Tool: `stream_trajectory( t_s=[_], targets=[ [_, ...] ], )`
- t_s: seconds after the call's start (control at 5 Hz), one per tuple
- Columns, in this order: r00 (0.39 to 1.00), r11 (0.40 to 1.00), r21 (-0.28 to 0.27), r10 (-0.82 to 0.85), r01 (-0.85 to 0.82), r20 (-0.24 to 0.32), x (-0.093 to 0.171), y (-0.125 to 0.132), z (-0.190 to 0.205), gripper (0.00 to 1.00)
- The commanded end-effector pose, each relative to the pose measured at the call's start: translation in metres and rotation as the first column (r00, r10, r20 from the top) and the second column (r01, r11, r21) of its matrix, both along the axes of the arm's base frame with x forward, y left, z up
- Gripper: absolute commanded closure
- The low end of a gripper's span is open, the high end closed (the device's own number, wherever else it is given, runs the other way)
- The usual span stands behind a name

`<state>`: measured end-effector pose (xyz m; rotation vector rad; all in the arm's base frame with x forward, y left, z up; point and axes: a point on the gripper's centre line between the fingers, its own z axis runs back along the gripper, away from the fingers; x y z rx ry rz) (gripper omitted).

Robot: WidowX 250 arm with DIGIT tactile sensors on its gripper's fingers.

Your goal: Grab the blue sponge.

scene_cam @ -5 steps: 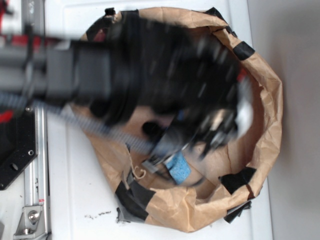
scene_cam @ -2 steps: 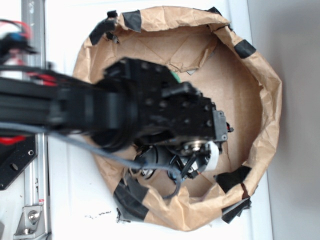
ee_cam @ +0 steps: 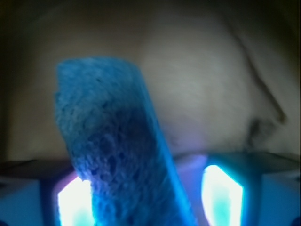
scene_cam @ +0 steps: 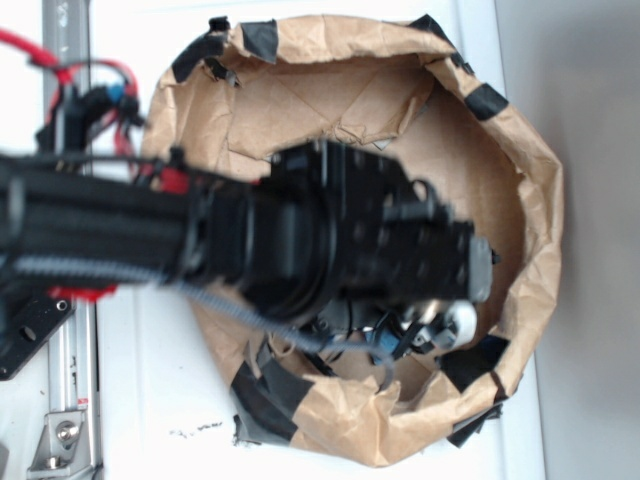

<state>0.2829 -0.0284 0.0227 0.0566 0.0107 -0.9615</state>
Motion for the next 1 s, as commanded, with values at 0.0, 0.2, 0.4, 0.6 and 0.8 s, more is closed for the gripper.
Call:
stream_trajectory(
  t_s=[0.0,0.2,0.4,0.6,0.8],
  targets=[
    [0.863,0.877,0.007,0.471,-0.480,0.181,0.004,0.051,0.067,1.00],
    [0.708,0.731,-0.054,0.674,-0.680,0.211,-0.013,0.062,0.098,1.00],
    [0.592,0.619,-0.176,0.785,-0.766,0.184,-0.034,0.058,0.126,1.00],
    [0.557,0.585,-0.205,0.811,-0.785,0.182,-0.044,0.045,0.143,1.00],
    [0.510,0.536,-0.194,0.843,-0.822,0.170,-0.042,0.054,0.137,1.00]
  ],
)
